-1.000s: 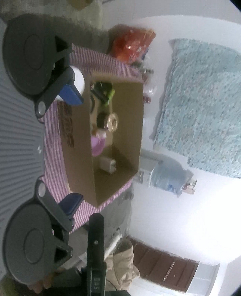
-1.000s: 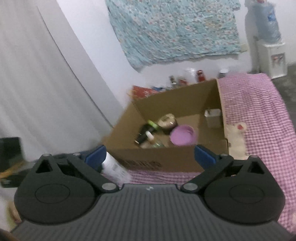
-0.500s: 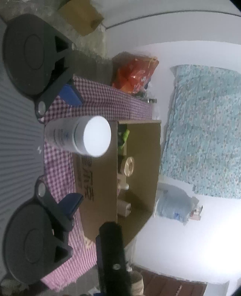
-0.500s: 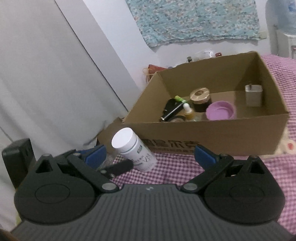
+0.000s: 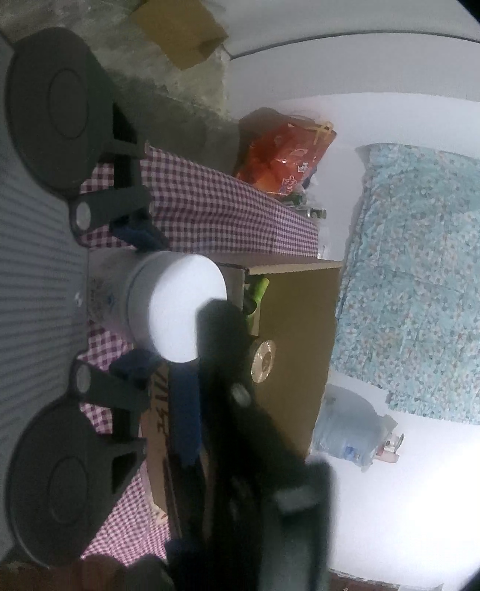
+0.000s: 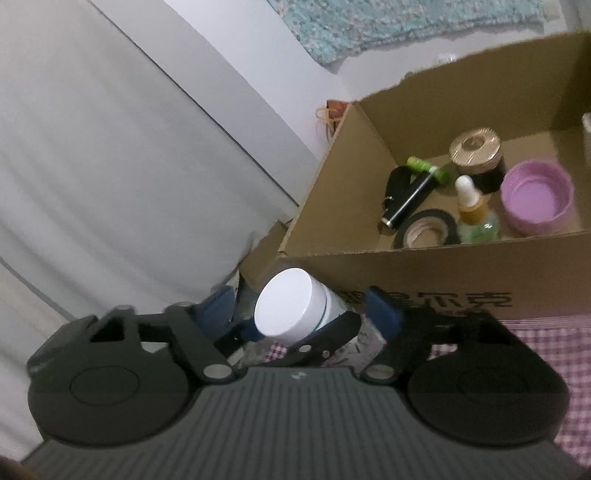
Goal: Organize rigid objects
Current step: 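Return the right tool and close on the white supplement jar, then lift the white supplement jar with the right tool over the box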
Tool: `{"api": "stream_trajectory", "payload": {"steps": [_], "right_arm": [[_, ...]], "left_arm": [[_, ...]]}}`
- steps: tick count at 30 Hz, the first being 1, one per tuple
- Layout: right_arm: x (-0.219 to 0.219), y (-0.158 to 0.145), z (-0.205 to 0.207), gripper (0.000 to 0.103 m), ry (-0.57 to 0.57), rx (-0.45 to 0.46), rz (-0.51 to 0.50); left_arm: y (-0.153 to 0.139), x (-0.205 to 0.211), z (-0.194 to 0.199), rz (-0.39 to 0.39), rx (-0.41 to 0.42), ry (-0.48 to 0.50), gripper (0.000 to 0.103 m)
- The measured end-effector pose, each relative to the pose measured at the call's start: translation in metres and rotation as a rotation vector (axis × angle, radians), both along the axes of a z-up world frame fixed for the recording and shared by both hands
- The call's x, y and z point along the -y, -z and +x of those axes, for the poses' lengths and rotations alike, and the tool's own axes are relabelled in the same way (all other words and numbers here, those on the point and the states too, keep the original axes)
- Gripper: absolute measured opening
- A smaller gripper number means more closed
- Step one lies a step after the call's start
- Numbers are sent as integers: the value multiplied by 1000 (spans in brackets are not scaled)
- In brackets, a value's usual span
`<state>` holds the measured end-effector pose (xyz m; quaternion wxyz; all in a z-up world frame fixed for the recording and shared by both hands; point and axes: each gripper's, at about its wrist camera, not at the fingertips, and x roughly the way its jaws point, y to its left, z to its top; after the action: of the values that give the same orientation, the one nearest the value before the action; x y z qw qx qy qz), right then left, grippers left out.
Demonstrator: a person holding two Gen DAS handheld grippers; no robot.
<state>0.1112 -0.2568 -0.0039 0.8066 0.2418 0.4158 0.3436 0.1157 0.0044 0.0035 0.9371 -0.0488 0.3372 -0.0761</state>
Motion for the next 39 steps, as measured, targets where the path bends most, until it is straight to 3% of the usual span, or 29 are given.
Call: {"api": "stream_trajectory", "payload": {"steps": [1, 4, 7, 15, 28, 33, 39], "right_arm": [[-1, 2, 1, 55, -2, -12, 5], [-1, 4, 0, 47, 0, -13, 8], [4, 4, -3, 45, -1, -11, 15], [43, 0, -27, 45, 56, 2, 32], [118, 3, -65, 47, 204, -2, 13], [129, 15, -66, 47, 241, -25, -14], [133, 26, -61, 47, 244, -46, 2]], "left_arm": [[0, 0, 0, 5, 1, -4, 57], [-1, -2, -4, 4, 5, -5, 56], [-4, 0, -7, -13, -1, 7, 55], [-14, 30, -19, -10, 7, 95, 54], [-12, 101, -30, -13, -24, 316, 54], [-7, 116, -33, 35, -27, 353, 55], [-2, 119, -27, 38, -62, 362, 55]]}}
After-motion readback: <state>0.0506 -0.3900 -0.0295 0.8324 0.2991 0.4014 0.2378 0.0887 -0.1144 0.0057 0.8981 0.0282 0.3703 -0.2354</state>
